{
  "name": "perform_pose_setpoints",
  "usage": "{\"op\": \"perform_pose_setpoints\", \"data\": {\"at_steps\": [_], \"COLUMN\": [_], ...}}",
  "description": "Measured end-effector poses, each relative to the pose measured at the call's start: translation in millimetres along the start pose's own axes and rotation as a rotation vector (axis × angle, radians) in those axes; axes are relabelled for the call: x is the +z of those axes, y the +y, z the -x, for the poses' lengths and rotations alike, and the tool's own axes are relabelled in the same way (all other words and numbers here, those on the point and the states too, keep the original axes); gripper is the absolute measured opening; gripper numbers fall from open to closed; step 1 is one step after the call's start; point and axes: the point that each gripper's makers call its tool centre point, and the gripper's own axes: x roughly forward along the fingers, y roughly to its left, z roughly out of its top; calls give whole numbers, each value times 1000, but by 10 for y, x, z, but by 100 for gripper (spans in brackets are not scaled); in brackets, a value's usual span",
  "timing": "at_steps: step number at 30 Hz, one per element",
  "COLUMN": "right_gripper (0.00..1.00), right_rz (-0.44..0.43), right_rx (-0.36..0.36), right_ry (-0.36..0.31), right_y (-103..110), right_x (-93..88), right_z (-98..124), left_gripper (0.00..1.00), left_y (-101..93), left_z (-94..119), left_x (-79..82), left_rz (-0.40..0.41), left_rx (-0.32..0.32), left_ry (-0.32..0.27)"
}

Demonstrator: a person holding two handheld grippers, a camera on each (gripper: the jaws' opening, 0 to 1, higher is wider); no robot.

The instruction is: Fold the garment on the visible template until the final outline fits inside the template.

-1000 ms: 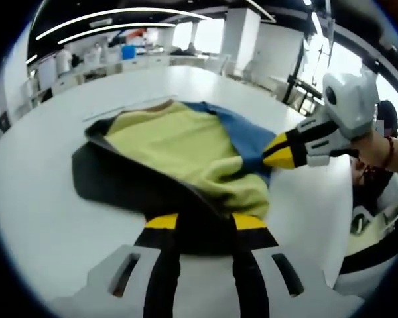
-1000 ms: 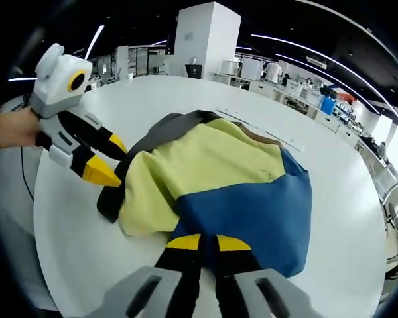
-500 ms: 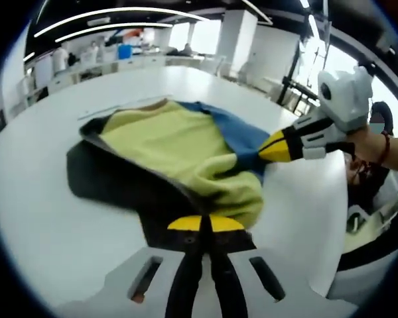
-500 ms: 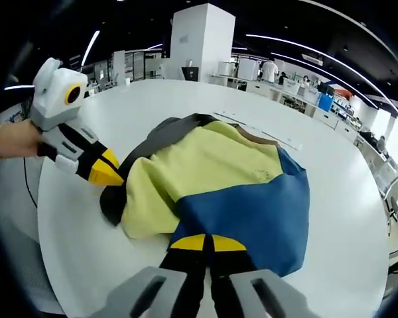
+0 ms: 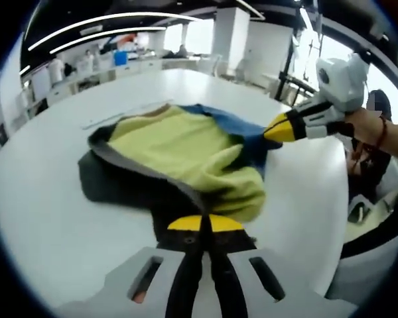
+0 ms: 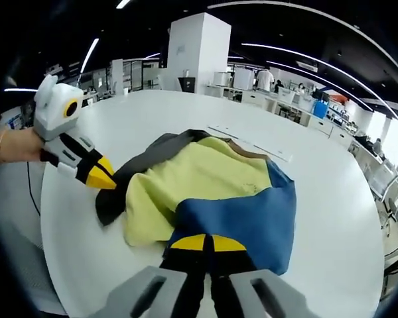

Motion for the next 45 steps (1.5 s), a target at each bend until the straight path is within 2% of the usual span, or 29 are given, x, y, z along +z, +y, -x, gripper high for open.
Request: {"op": "perform_pose_setpoints", "data": {"at_steps": [9, 25, 30, 38, 45], "right_gripper": [0, 0, 0, 0, 0], "right_rz": [-15, -42, -57, -110, -173], "right_rx": [-67, -156, -188, -261, -318], "right_ry": [-32, -28, -18, 14, 33], "right_y": [-282, -698, -826, -1126, -1383], "right_x": [129, 168, 146, 20, -82], "right_z": [168, 314, 346, 423, 488], "left_gripper": [0, 0, 0, 0, 0], "left_y": [323, 847, 968, 1317, 1552], "left_z": [293, 659, 726, 885, 978], "left_x": [81, -27, -93, -241, -316], "left_rz": [44, 103, 115, 141, 138], "left_rx": [68, 207, 239, 319, 362], "left_ry": [-31, -42, -32, -7, 20]}}
